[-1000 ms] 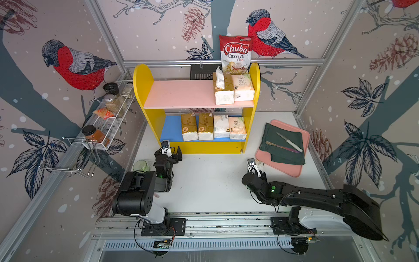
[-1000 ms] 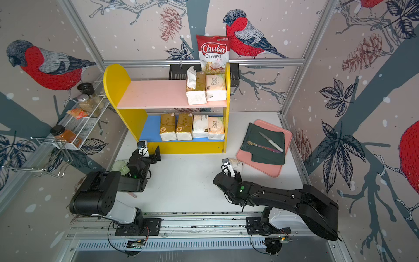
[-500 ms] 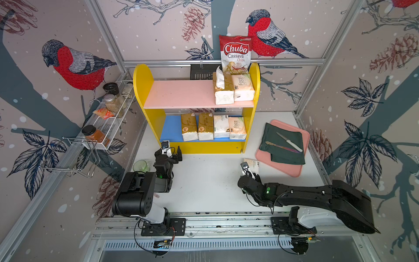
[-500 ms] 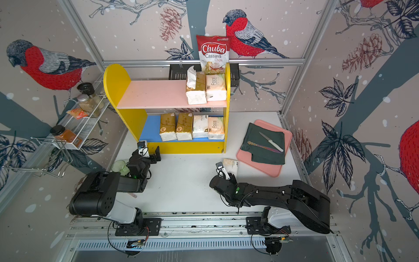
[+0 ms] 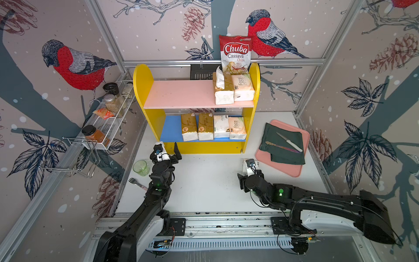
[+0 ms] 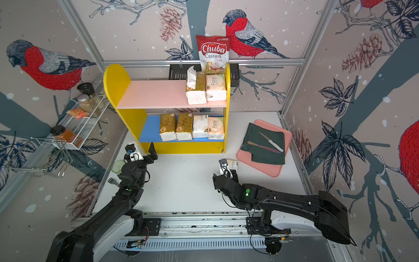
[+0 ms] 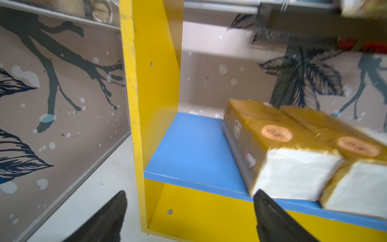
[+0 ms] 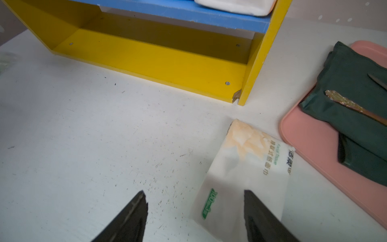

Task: Remove the tissue boxes from the shelf
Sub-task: Place the box of tissues at the center of the board, then pick up a box of tissues from the shelf.

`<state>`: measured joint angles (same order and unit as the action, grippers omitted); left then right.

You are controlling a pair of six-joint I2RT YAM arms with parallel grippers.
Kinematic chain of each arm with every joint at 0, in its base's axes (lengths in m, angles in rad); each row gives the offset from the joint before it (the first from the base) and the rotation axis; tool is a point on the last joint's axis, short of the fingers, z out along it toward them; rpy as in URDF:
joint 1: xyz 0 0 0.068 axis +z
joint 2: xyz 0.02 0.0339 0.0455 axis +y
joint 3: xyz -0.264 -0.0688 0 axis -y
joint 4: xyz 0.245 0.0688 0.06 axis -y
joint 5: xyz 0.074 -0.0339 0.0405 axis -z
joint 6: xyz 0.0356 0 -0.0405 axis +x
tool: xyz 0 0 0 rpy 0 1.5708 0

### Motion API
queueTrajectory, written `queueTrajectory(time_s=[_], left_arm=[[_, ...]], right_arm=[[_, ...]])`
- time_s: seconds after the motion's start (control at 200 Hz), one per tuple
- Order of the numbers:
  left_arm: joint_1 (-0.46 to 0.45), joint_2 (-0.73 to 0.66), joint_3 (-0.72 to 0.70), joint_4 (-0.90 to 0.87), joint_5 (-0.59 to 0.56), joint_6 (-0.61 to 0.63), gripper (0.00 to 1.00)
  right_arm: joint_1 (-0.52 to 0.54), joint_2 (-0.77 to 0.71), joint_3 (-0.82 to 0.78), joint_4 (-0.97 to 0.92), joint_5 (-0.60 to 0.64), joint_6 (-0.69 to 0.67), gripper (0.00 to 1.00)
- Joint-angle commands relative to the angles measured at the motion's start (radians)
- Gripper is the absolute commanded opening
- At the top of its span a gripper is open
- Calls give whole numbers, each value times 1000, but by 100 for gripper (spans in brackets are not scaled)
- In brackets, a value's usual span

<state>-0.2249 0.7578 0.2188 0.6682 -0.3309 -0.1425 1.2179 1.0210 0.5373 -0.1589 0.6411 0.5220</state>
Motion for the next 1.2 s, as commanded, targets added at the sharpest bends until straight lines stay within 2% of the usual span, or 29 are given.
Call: queueTrajectory(time_s=[0.0,0.09,0.195,0.425,0.515,0.695,0.905,1.06,1.191], left_arm=[[-84,-151,71,-330,-74,-131,90],[-179,-217,207,-502,-98,-188,88],[-252,-163,417,-625,-30,-257,88],[-269,203,946,-747,314,-382,87],[-269,317,1100,-749,363,-388,87],[-269,494,1282,-705,407,-390,86],[-268,694,1441,-691,482,-417,77],[-262,780,1500,-685,483,-422,66],[-255,819,1501,-666,496,-440,50]], right_arm=[[-19,-41,12,-13,22,4,80],[-72,-69,18,4,-17,-11,83],[-142,-86,22,30,-75,-34,84],[-225,-77,71,39,-131,-66,84],[-239,-80,79,39,-140,-73,84],[-265,-85,85,45,-168,-76,84],[-293,-84,99,45,-192,-93,84],[-310,-88,104,37,-205,-100,84],[-323,-93,97,39,-216,-105,84]])
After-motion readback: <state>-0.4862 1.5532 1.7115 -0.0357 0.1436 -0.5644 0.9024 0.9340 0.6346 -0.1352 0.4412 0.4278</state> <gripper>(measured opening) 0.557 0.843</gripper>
